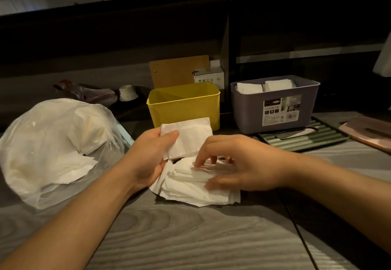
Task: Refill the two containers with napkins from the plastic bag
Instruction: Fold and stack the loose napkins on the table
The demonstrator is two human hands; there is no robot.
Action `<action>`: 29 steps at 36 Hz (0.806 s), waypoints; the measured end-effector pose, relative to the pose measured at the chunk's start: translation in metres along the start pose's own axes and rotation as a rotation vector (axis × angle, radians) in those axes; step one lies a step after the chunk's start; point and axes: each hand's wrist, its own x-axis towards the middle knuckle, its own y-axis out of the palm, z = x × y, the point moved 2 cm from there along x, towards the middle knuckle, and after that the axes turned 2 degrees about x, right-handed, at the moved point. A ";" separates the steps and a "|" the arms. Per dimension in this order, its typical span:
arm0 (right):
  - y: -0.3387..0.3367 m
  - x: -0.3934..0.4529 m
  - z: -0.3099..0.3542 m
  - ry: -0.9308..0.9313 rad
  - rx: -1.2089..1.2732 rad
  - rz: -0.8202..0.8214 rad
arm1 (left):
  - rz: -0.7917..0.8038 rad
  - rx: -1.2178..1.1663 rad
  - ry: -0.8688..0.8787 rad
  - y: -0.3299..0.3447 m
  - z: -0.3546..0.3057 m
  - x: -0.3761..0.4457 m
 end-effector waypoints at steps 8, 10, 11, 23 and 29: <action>-0.007 -0.004 -0.006 0.017 0.087 0.001 | 0.018 -0.024 -0.018 0.002 -0.001 -0.003; -0.008 -0.004 -0.008 0.019 0.100 -0.010 | 0.025 -0.029 -0.024 0.001 -0.001 -0.003; -0.009 -0.004 -0.008 0.020 0.109 -0.020 | 0.030 -0.032 -0.027 0.001 -0.001 -0.003; -0.019 -0.008 -0.018 0.082 0.051 -0.105 | 0.048 -0.061 -0.027 0.003 -0.003 -0.005; -0.020 -0.005 -0.025 0.164 0.168 -0.295 | 0.073 -0.061 -0.023 0.002 -0.002 -0.005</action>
